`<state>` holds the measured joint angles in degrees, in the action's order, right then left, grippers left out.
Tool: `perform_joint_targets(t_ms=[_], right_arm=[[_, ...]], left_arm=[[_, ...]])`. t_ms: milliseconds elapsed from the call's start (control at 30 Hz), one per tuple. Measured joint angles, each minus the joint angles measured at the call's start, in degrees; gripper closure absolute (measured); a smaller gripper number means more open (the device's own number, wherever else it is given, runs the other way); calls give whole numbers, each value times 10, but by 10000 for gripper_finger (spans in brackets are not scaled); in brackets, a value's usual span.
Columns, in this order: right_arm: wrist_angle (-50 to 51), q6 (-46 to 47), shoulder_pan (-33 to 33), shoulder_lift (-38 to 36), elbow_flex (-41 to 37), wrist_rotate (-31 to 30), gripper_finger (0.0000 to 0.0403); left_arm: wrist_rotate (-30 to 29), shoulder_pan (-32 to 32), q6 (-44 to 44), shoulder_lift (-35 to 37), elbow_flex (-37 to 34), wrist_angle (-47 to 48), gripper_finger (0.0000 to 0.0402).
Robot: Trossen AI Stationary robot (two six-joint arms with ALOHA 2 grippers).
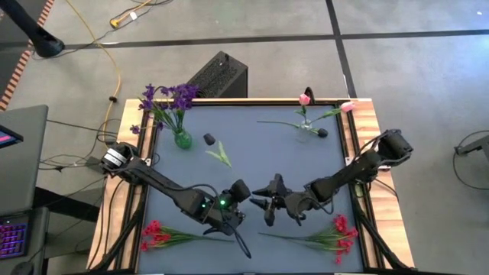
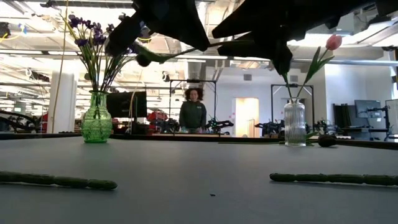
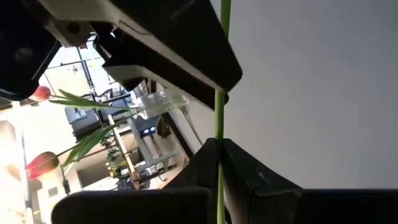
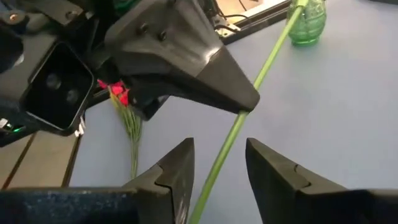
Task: Sort flowers into vase by color
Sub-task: Put the left black flower into the green vase
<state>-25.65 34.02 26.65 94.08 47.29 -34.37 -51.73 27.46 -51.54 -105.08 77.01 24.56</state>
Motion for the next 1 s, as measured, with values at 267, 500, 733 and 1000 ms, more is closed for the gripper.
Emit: perform_joint_targets(t_ms=[267,500,733,1000], right_arm=[[15,-2,-1,0,0,0,296],[19,-23,-1,0,0,0,367],[19,-30,-1,0,-1,-2,379],[19,-32,4,0,0,0,379]], left_arm=[[-11,0,-6,0,0,-1,401],[-16,1,-8,0,0,0,401],[-14,-1,-9,0,0,-4,398],[-8,-8,27,0,0,-8,321]])
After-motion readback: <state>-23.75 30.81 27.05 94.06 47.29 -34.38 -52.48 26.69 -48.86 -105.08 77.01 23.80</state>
